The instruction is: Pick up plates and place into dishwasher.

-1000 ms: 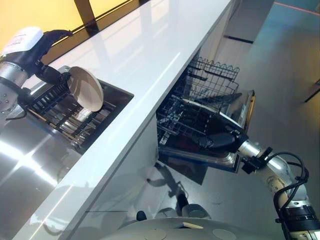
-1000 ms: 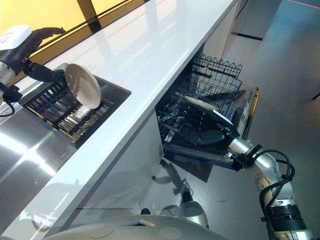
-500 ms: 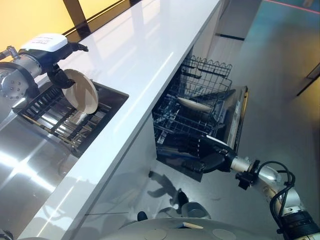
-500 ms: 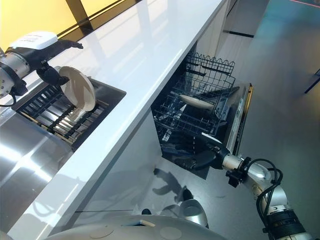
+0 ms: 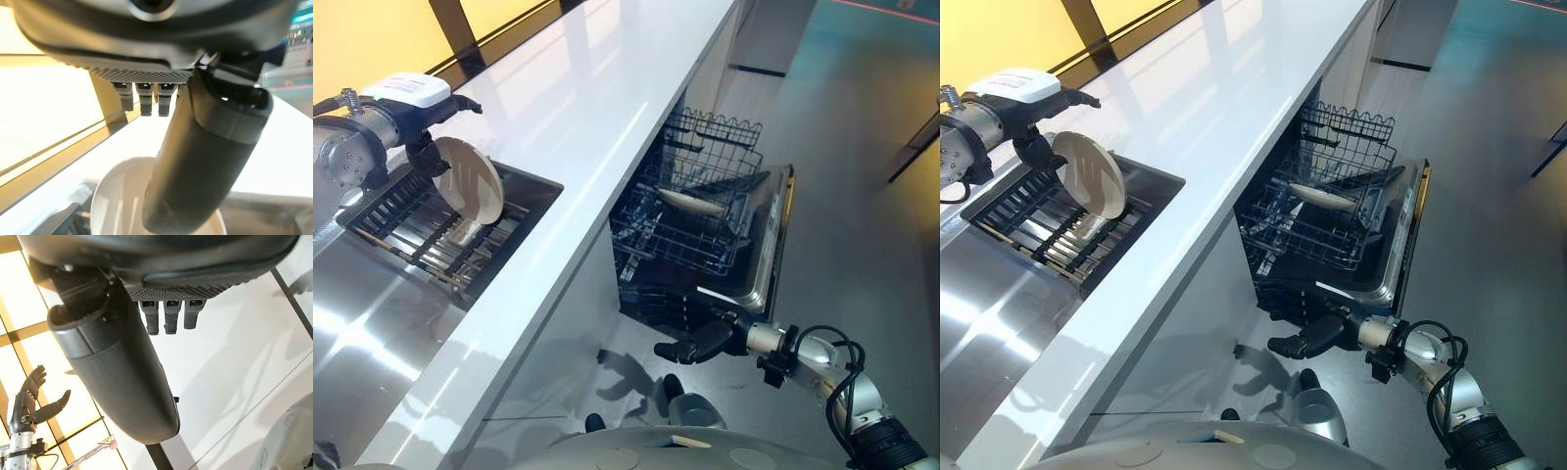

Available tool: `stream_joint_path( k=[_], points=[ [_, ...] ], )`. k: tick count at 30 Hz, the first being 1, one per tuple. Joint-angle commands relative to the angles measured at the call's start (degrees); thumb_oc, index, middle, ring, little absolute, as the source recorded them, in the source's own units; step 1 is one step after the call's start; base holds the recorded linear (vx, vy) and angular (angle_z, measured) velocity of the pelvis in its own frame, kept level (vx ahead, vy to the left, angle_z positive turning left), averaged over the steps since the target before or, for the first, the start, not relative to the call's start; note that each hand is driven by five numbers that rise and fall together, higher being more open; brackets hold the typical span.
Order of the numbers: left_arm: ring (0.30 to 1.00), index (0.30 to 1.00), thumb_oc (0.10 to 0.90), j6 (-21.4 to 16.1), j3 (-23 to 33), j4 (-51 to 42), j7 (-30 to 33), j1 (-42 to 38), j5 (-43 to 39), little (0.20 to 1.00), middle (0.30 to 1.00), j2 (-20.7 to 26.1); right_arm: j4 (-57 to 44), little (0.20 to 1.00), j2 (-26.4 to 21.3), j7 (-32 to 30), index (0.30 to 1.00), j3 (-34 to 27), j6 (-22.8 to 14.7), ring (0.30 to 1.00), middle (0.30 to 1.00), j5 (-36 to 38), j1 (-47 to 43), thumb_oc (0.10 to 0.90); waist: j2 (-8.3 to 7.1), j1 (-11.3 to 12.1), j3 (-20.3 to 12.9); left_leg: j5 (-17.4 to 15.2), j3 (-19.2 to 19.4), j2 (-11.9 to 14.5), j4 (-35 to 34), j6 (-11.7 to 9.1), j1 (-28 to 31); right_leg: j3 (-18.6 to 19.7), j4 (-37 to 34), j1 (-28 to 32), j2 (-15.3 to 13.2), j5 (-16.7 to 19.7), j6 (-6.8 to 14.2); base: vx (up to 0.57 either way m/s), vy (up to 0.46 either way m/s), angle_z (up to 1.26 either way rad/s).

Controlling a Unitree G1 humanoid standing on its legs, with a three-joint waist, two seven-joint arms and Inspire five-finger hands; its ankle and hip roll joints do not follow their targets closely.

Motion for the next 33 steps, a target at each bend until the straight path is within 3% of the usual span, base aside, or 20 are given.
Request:
stream_joint_path(
  k=[1,15,30,31,32,33],
  points=[
    [0.900,0.900,0.800,0.66,2.60,4.83,2.52,-10.22,1.84,0.900,0.900,2.41,-6.71,0.900,-1.32,0.37,0.900,-1.14,-3.23,0.900,0.900,2.11,-2.58,0.800,2.35,-0.72,-1.03,-3.76,-2.34,-3.26,0.30,3.63,-0.97,-0.12,5.01,-2.71,-2.58,6.85,4.79,0.04,-0.004,0.00],
    [0.900,0.900,0.800,0.67,0.85,6.37,2.77,-9.83,6.36,0.900,0.900,-0.06,-7.68,0.900,-0.71,-0.80,0.900,-0.04,-2.63,0.900,0.900,2.54,-1.86,0.800,2.14,-1.70,-0.51,-4.10,-2.17,-3.42,0.30,3.72,-0.41,0.05,4.80,-3.34,-2.04,7.08,4.89,0.02,-0.001,-0.01],
    [0.900,0.900,0.800,2.00,-1.26,14.22,2.37,-10.92,11.28,0.900,0.900,-7.03,-7.84,0.900,-0.40,-1.88,0.900,1.14,-1.81,0.900,0.900,2.63,-0.92,0.800,2.11,-4.50,0.58,-4.34,-0.62,-3.54,0.32,3.70,-0.16,1.39,4.96,-4.97,-1.02,7.84,4.84,0.03,0.002,-0.03],
    [0.818,0.818,0.704,2.56,-1.67,14.54,1.71,-11.24,11.87,0.804,0.818,-7.43,-7.91,0.900,-0.37,-1.96,0.900,1.15,-1.82,0.900,0.900,2.59,-0.79,0.800,2.14,-4.74,0.73,-4.33,-0.53,-3.57,0.35,3.70,-0.21,1.48,4.94,-5.12,-0.93,7.86,4.81,0.02,-0.001,-0.07],
    [0.571,0.571,0.416,2.63,-1.85,15.03,1.32,-11.30,12.71,0.516,0.571,-7.78,-7.70,0.900,-0.24,-1.87,0.900,1.17,-1.95,0.900,0.900,2.53,-0.69,0.800,2.14,-4.84,0.81,-4.33,-0.48,-3.59,0.38,3.70,-0.20,1.51,4.96,-5.18,-0.91,7.91,4.80,0.02,-0.003,-0.10],
    [0.399,0.399,0.215,2.70,-1.88,15.65,0.65,-11.20,13.86,0.315,0.399,-8.12,-7.57,0.900,-0.20,-1.83,0.900,1.15,-2.07,0.900,0.900,2.43,-0.69,0.800,2.14,-4.96,0.99,-4.35,-0.33,-3.57,0.39,3.68,-0.19,1.51,4.91,-5.20,-0.90,7.87,4.81,0.02,-0.007,-0.14]
  ],
)
